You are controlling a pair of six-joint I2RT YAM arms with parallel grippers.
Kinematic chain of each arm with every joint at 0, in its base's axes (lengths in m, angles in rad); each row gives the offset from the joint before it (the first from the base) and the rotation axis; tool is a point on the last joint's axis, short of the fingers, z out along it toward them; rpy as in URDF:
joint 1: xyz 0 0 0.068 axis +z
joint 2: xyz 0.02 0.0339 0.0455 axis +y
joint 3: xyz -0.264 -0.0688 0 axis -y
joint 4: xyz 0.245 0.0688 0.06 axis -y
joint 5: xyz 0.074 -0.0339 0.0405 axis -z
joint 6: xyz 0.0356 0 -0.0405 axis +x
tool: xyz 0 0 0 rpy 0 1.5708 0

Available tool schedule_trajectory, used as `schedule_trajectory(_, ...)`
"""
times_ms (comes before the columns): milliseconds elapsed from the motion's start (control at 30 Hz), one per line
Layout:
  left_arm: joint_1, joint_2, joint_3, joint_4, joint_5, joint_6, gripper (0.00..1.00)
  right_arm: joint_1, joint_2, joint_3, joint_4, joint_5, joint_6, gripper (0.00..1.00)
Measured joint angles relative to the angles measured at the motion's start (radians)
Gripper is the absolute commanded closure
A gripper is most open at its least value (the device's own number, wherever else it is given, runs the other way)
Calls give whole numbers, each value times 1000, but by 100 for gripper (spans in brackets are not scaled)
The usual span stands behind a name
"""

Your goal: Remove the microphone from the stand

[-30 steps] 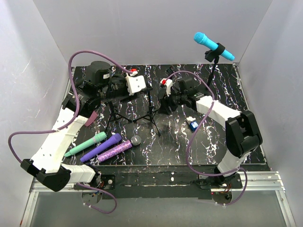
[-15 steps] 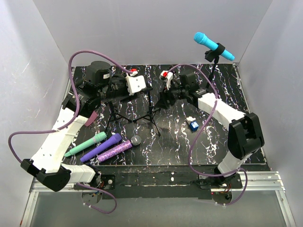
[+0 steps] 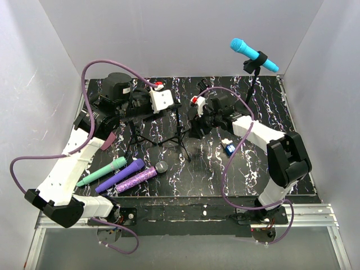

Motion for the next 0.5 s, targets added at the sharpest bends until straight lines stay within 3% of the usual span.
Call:
schedule_trajectory(233,-1,0,-12,20,6,-4,60,0,-20,-5,-37,50,-56,34)
schedule_trajectory(500,-8,-9,-50,26,74,64,65,-2,-202,10,-216,55,-151,36)
